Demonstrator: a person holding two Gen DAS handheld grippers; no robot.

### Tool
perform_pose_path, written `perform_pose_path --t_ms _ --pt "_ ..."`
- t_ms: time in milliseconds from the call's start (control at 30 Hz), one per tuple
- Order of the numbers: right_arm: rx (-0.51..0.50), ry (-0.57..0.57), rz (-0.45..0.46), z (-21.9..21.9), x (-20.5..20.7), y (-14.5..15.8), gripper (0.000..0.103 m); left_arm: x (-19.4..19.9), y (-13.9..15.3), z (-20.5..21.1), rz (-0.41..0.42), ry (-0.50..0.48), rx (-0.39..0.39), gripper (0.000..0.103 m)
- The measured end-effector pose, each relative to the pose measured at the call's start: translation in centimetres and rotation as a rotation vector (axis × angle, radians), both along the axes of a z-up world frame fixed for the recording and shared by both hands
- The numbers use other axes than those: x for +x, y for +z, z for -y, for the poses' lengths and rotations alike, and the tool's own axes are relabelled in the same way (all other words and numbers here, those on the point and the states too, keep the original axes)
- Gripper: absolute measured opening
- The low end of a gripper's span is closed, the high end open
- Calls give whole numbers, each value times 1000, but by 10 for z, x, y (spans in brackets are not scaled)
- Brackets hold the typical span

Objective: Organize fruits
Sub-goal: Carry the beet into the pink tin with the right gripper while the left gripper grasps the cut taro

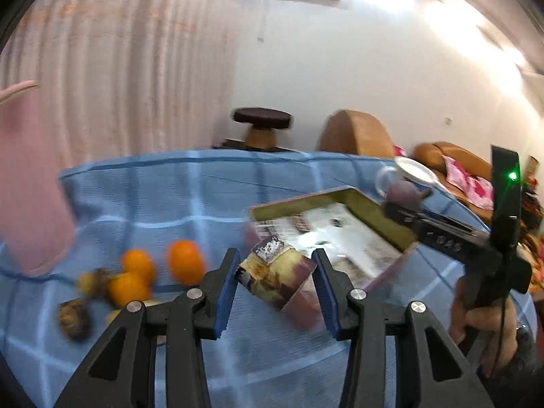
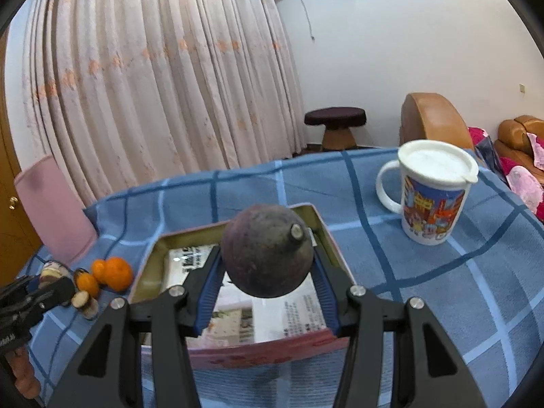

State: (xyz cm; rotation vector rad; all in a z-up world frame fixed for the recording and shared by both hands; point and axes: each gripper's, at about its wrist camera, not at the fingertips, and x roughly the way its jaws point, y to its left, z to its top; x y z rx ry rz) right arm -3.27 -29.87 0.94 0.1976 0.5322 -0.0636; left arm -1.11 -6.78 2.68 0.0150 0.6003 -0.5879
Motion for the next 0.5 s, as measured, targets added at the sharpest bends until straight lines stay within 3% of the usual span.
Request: perform_pose_path --t_ms 267,500 --pt "-14 -15 -69 3 10 -11 54 19 -16 59 -98 -83 28 45" --pt "12 -9 -120 3 16 -20 54 26 -37 71 -130 -83 103 45"
